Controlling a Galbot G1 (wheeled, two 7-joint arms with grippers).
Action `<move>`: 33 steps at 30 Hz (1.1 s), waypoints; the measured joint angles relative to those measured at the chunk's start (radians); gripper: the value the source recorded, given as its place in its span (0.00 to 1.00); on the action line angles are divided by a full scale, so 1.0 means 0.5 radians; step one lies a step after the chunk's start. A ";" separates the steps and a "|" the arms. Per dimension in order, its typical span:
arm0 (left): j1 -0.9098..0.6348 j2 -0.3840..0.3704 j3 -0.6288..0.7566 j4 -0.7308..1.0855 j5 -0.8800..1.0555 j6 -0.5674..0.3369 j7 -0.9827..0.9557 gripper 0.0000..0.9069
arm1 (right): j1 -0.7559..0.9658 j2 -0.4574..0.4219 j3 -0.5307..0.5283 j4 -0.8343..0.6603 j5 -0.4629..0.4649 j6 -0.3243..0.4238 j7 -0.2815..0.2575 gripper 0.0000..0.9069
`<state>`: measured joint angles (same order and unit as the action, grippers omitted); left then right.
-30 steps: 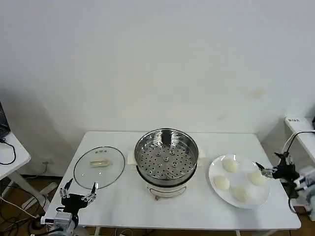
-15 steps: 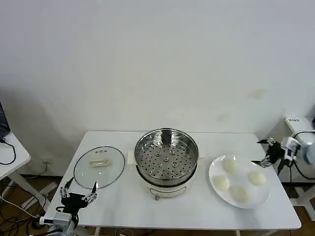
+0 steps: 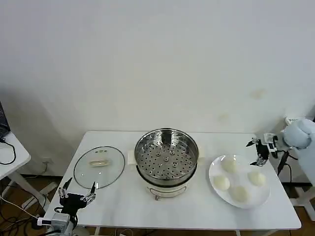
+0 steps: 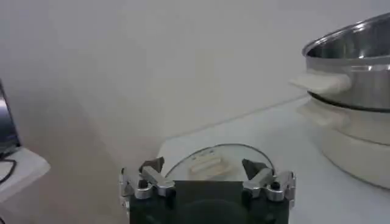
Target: Take steamed baozi put them in steamer then cover it.
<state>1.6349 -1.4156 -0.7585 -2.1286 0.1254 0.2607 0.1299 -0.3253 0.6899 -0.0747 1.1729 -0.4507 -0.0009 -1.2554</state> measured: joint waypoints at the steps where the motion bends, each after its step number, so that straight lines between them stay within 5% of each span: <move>1: -0.002 -0.001 -0.001 0.003 0.001 0.004 -0.001 1.00 | 0.009 0.021 -0.009 -0.025 -0.019 0.010 0.000 1.00; 15: 0.009 0.013 -0.002 0.006 0.013 0.014 -0.002 1.00 | 0.009 0.276 -0.016 -0.261 -0.227 0.080 0.097 1.00; 33: 0.017 0.013 0.004 0.006 0.020 0.014 -0.005 1.00 | -0.042 0.397 0.013 -0.398 -0.327 0.091 0.199 1.00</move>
<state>1.6433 -1.4092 -0.7566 -2.1255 0.1353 0.2677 0.1273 -0.3463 0.8882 -0.0682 0.9740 -0.6140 0.0448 -1.1558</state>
